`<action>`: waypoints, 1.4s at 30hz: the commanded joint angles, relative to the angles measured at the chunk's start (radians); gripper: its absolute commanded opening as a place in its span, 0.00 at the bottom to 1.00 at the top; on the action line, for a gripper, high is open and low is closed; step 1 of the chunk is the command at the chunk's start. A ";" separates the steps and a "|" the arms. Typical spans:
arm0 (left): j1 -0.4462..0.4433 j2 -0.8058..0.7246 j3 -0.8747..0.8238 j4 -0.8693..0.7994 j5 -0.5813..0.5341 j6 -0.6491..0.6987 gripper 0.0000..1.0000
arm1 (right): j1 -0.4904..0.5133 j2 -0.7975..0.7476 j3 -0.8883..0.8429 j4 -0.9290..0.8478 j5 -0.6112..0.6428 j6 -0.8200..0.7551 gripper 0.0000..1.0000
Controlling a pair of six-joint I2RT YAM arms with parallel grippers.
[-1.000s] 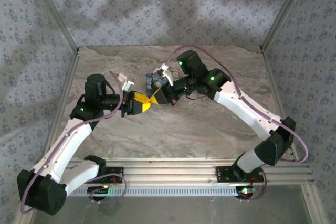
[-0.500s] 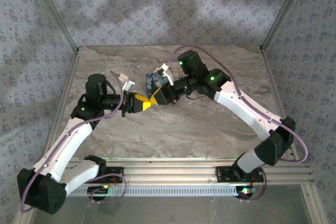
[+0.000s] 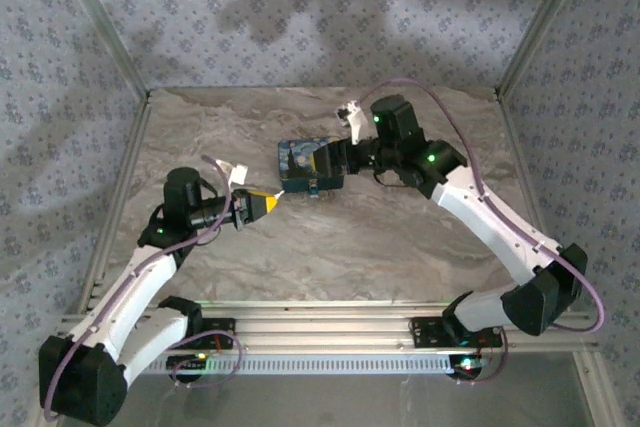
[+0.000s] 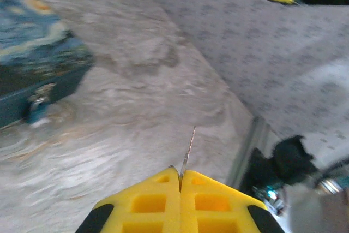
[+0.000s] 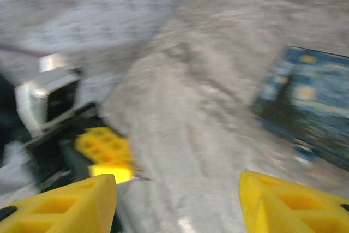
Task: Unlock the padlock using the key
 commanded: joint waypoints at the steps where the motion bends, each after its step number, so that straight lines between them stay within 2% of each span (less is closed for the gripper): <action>1: 0.004 -0.017 -0.025 -0.052 -0.191 -0.025 0.00 | 0.074 0.057 -0.071 -0.022 0.420 0.121 0.61; 4: 0.004 -0.010 -0.046 -0.064 -0.224 -0.026 0.00 | 0.141 0.161 -0.100 -0.001 0.567 0.200 0.58; 7: 0.004 -0.002 -0.054 -0.076 -0.230 -0.014 0.00 | 0.169 0.271 -0.105 0.051 0.612 0.265 0.52; 11: 0.005 0.007 -0.059 -0.092 -0.239 -0.003 0.00 | 0.215 0.404 -0.057 0.113 0.685 0.255 0.44; 13: 0.006 0.013 -0.068 -0.092 -0.250 -0.002 0.00 | 0.228 0.459 -0.023 0.121 0.717 0.260 0.44; 16: 0.006 0.024 -0.086 -0.080 -0.260 -0.007 0.00 | 0.235 0.524 0.015 0.115 0.751 0.287 0.51; 19: 0.007 0.026 -0.103 -0.072 -0.271 -0.005 0.00 | 0.230 0.580 0.051 0.096 0.753 0.315 0.54; 26: 0.009 0.017 -0.105 -0.099 -0.266 0.030 0.00 | 0.204 0.663 0.079 0.082 0.729 0.359 0.52; 42: 0.011 -0.006 -0.112 -0.115 -0.240 0.059 0.00 | 0.181 0.756 0.162 0.073 0.726 0.360 0.48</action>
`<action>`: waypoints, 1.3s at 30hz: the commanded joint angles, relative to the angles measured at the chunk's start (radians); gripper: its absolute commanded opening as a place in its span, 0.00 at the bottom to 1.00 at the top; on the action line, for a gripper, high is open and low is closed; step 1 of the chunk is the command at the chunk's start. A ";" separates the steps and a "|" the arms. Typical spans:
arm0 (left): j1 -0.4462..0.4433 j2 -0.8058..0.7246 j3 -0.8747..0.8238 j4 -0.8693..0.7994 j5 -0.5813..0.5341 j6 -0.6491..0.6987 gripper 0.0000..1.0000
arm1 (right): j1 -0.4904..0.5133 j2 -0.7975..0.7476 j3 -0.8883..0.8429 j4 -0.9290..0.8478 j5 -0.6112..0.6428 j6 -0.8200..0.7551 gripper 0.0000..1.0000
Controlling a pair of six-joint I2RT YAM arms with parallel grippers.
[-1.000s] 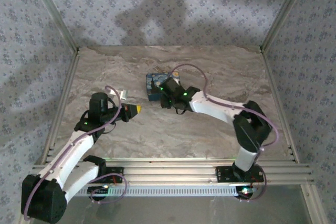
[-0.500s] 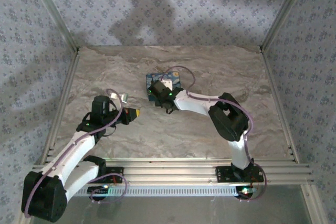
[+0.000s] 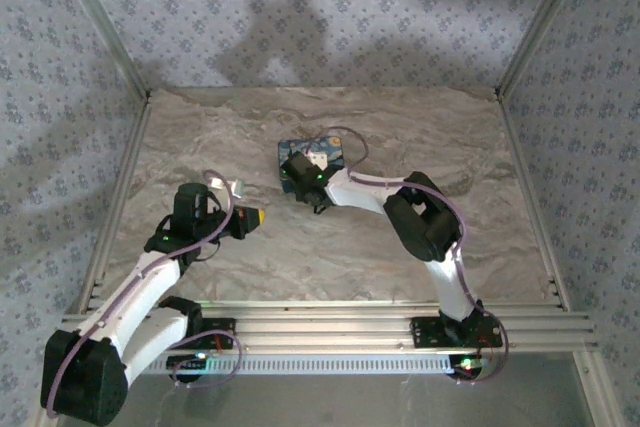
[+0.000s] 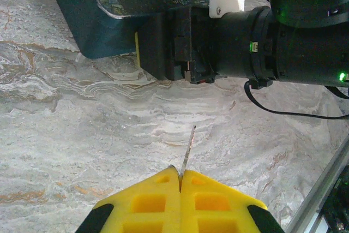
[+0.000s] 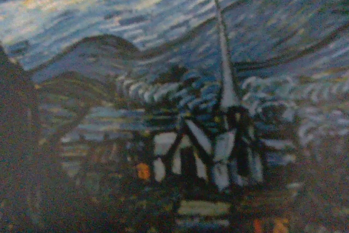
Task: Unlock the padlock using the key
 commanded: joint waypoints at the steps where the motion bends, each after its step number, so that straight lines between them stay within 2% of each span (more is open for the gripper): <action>1: 0.006 -0.021 -0.003 -0.016 0.022 0.021 0.00 | -0.012 0.028 0.039 -0.021 0.022 0.015 0.47; 13: 0.006 -0.047 -0.014 -0.034 0.031 0.026 0.00 | -0.039 0.057 0.068 -0.050 0.000 0.003 0.28; 21: 0.006 -0.051 -0.015 -0.039 0.040 0.037 0.00 | -0.046 0.032 0.088 -0.083 -0.026 -0.018 0.06; 24: 0.006 -0.033 -0.026 0.008 0.067 0.033 0.00 | -0.052 -0.011 0.088 -0.105 -0.096 -0.025 0.00; 30: -0.003 0.037 -0.048 0.193 0.090 -0.007 0.00 | -0.096 -0.122 0.065 -0.157 -0.323 0.003 0.00; 36: -0.078 0.141 -0.031 0.349 0.046 0.008 0.00 | -0.165 -0.242 -0.034 -0.077 -0.536 0.086 0.00; 39: -0.105 0.188 -0.031 0.438 0.038 -0.010 0.00 | -0.182 -0.303 -0.090 -0.048 -0.582 0.143 0.00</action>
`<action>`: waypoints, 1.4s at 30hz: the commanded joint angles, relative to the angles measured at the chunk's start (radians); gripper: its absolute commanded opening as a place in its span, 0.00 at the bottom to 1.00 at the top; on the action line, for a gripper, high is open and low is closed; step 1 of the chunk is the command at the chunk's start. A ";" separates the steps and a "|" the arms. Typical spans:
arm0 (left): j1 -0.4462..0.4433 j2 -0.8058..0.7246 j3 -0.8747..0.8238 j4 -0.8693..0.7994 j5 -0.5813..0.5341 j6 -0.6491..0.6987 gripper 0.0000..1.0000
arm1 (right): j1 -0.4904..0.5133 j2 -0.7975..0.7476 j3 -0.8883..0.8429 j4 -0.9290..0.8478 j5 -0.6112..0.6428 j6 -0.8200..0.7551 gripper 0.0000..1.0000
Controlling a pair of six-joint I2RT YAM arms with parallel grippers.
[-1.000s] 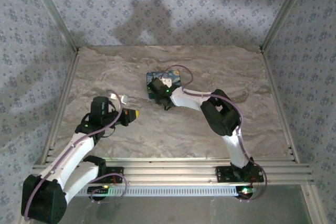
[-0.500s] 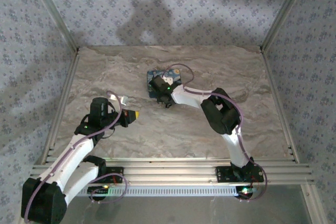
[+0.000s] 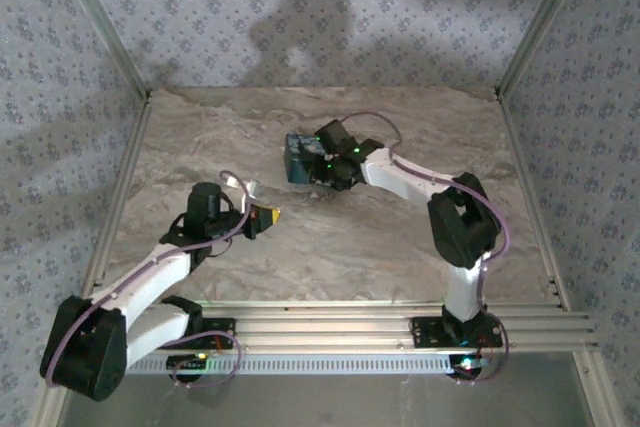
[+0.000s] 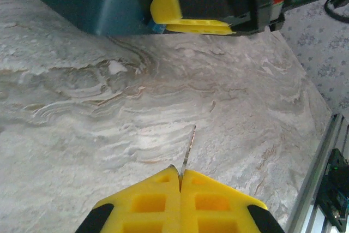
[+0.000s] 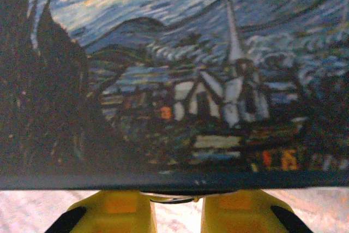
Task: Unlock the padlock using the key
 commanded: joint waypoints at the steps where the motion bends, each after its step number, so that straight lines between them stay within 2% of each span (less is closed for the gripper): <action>1: -0.024 0.042 0.015 0.170 -0.009 -0.017 0.00 | -0.014 -0.090 -0.047 0.041 -0.105 0.083 0.00; 6: -0.054 0.113 0.017 0.285 0.006 -0.027 0.00 | -0.005 -0.187 -0.090 -0.007 -0.053 0.120 0.00; 11: -0.065 0.210 0.032 0.415 0.070 -0.039 0.00 | -0.004 -0.198 -0.090 -0.047 -0.048 0.132 0.00; 16: -0.067 0.359 0.069 0.556 0.188 -0.041 0.00 | -0.009 -0.179 -0.068 -0.061 -0.094 0.129 0.00; 21: -0.060 0.511 0.098 0.728 0.259 -0.078 0.00 | -0.044 -0.153 -0.071 -0.047 -0.201 0.134 0.00; 28: -0.060 0.690 0.112 0.963 0.277 -0.180 0.00 | -0.088 -0.135 -0.079 -0.017 -0.293 0.141 0.00; 42: -0.102 0.725 0.133 0.967 0.195 -0.136 0.00 | -0.109 -0.138 -0.101 -0.009 -0.315 0.158 0.00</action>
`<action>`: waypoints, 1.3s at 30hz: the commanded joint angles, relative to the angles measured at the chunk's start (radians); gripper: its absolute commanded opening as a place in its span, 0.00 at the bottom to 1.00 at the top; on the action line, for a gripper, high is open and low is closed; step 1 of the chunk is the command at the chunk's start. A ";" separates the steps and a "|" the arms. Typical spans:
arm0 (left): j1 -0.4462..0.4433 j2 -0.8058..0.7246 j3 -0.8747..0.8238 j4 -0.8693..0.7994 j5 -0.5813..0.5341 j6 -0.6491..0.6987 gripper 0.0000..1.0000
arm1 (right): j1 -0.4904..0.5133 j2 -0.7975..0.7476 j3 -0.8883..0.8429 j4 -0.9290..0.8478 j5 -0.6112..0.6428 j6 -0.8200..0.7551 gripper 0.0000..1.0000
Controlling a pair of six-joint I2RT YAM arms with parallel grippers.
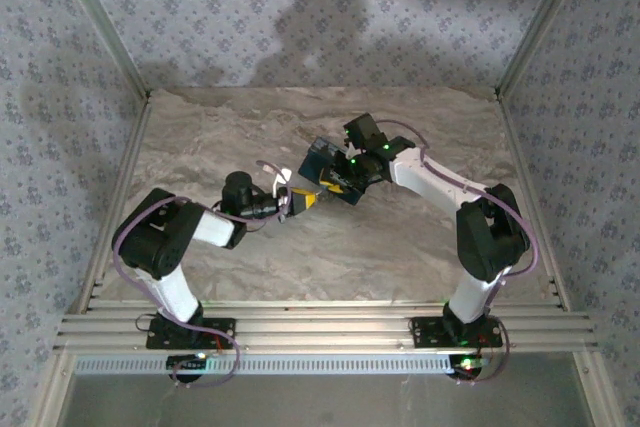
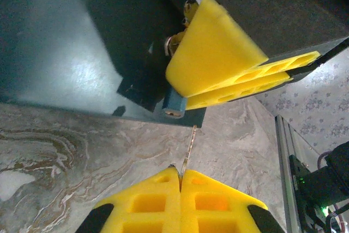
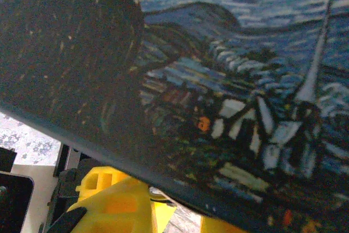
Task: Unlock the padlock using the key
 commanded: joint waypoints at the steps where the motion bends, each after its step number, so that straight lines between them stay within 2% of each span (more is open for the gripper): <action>1: -0.011 0.026 0.026 0.048 -0.033 0.022 0.00 | -0.005 0.002 -0.002 0.033 -0.019 0.019 0.00; 9: -0.011 0.042 -0.001 0.090 -0.122 0.022 0.00 | -0.008 -0.004 -0.018 0.044 -0.011 0.033 0.00; 39: -0.028 0.058 -0.027 0.139 -0.103 0.018 0.00 | -0.009 -0.007 -0.023 0.063 0.007 0.046 0.00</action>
